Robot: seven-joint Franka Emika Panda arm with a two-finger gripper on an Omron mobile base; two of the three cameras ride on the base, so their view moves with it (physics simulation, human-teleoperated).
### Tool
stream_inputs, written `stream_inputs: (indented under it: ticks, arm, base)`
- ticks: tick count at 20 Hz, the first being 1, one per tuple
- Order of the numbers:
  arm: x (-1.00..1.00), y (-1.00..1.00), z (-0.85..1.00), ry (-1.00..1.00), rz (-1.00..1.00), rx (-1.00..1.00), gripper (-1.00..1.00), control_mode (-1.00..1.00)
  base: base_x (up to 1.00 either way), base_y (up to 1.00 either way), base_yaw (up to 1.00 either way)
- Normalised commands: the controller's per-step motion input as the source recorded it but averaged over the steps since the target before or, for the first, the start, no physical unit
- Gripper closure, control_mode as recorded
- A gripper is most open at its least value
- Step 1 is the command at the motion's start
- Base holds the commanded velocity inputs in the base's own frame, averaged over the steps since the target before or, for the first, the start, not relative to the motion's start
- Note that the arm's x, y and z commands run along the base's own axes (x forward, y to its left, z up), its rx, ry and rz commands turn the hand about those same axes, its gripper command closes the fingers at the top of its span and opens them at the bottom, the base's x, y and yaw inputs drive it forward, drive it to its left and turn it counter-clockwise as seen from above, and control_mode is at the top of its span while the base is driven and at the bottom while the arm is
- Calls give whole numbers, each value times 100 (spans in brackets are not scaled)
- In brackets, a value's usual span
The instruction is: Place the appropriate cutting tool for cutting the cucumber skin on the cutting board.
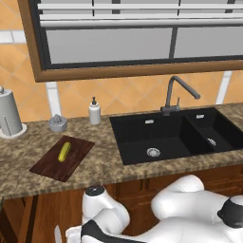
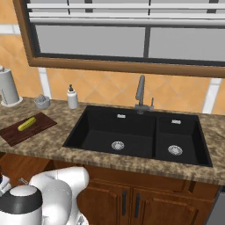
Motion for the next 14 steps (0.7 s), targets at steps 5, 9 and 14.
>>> stream_inputs:
  ticks: [5,9,14]
  arm:
    - [60,-10,0,0,-7,0,-100,-100]
    - [50,0,-2,0,-9,-2,-100,-100]
    - [39,27,-5,0,-5,-7,-100,-100]
  base:
    - [0,0,0]
    - [0,0,0]
    - [0,0,0]
